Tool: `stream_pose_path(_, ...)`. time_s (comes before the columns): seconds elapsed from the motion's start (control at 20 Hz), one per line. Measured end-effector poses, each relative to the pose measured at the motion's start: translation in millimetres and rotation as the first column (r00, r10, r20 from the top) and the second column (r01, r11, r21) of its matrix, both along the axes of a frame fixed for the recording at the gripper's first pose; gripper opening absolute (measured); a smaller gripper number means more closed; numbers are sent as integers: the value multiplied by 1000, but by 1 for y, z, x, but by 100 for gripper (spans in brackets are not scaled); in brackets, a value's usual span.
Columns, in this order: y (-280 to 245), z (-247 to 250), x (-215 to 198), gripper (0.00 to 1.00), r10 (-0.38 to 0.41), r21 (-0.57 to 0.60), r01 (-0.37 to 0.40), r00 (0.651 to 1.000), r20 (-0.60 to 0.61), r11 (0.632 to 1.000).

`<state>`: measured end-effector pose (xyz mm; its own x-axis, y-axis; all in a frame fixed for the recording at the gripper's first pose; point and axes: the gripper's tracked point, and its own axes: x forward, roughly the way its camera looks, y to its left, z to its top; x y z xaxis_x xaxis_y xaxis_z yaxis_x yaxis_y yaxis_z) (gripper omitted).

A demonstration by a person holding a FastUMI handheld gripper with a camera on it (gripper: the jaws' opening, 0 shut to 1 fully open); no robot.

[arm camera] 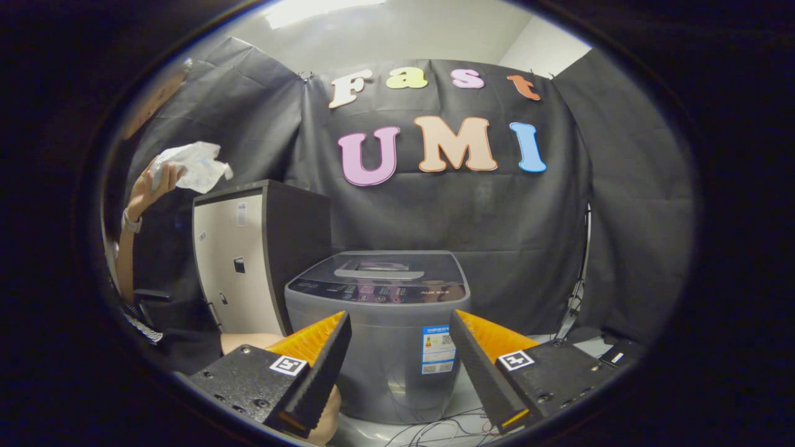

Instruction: Put the clothes into the washing machine and then close the washing machine lid.

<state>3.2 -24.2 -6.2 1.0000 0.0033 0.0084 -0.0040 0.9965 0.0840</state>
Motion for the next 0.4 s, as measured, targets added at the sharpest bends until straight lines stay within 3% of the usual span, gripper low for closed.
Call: stream_pose_path(0.4, 0, 0, 0, 96, 0, 0, 0, 1000, 0, 1000)
